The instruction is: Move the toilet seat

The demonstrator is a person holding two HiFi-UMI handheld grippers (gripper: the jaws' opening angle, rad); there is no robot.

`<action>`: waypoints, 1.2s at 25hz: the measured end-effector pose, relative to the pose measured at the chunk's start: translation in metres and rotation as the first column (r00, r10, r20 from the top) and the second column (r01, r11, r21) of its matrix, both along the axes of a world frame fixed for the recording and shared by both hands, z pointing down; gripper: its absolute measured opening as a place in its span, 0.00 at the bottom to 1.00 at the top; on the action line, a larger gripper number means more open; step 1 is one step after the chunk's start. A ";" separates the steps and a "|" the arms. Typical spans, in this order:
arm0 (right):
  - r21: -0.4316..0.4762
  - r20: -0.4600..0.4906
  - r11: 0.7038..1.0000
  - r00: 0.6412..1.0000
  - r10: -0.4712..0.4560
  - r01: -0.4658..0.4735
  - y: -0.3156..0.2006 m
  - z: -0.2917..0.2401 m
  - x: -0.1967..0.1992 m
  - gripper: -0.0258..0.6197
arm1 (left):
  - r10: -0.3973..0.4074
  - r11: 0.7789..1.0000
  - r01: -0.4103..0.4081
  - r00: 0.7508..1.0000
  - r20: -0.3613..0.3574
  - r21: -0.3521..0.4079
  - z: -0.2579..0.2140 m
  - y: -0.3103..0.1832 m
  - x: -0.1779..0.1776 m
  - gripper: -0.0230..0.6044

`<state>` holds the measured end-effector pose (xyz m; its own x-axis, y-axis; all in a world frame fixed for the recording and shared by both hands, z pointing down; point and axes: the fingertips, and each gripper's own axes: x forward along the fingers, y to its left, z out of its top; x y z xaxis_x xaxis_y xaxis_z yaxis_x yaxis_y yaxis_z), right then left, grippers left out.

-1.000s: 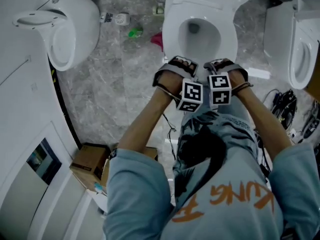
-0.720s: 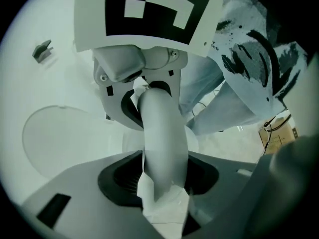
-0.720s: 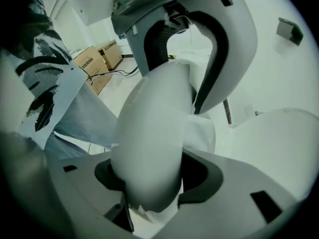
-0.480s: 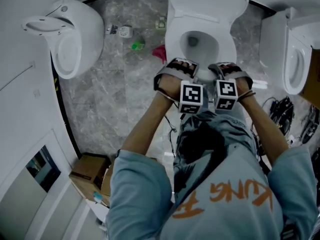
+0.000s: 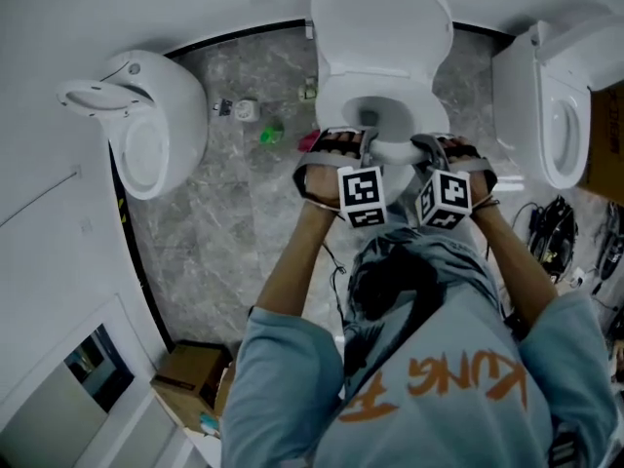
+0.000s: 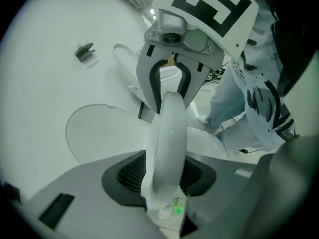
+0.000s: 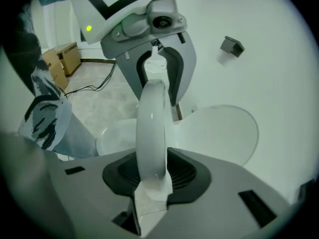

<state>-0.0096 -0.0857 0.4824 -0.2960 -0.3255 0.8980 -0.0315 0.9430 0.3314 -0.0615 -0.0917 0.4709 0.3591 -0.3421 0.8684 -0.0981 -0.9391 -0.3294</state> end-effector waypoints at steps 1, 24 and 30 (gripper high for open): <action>0.016 0.010 0.999 1.000 0.029 -0.029 -0.007 -0.005 0.001 0.22 | -0.018 1.000 0.018 1.000 -0.009 0.011 -0.005 -0.007 0.000 0.28; 0.183 0.123 0.952 0.967 0.224 -0.244 -0.142 -0.055 0.010 0.27 | -0.108 0.992 0.115 0.985 -0.132 0.046 -0.053 -0.139 0.003 0.32; 0.161 0.151 0.948 0.956 0.251 -0.274 -0.178 -0.060 0.017 0.29 | -0.114 0.993 0.111 0.983 -0.142 -0.027 -0.053 -0.174 0.008 0.33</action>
